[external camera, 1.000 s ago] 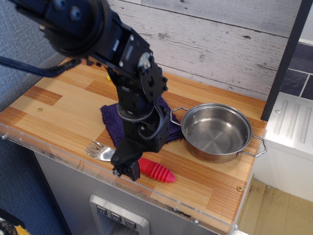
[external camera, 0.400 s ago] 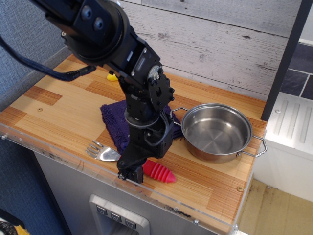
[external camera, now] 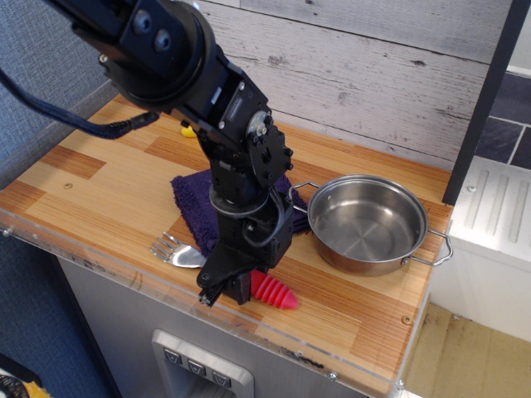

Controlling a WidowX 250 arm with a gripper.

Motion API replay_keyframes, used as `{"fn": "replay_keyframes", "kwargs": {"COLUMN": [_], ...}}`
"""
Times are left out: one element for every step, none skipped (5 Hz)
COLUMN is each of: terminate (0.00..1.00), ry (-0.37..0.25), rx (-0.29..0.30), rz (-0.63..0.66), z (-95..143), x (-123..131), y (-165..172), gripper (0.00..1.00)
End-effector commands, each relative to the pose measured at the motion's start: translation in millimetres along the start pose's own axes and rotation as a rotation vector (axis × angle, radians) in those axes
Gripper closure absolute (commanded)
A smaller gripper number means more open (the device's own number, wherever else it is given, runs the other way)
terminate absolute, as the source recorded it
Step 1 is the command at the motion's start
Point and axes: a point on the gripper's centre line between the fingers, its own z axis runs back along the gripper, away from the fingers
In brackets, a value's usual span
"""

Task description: Move the fork to the left of the cloth.

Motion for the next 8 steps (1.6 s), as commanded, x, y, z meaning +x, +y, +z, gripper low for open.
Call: {"fn": "replay_keyframes", "kwargs": {"terminate": [0.00, 0.00, 0.00, 0.00, 0.00, 0.00, 0.00, 0.00], "ry": [-0.015, -0.026, -0.045, -0.063, -0.056, -0.045, -0.025, 0.005], "rx": [0.056, 0.081, 0.107, 0.121, 0.146, 0.190, 0.213, 0.205], "rz": [0.011, 0.019, 0.026, 0.042, 0.063, 0.110, 0.192, 0.300], "z": [21.5, 37.1, 52.0, 66.6, 79.4, 96.2, 101.6, 91.7], "x": [-9.9, -11.7, -13.8, -18.8, -28.8, -47.3, -78.6, -111.6], "y": [5.8, 10.7, 12.6, 12.5, 24.1, 48.1, 73.0, 86.9], "gripper": [1.00, 1.00, 1.00, 1.00, 1.00, 1.00, 1.00, 1.00]}}
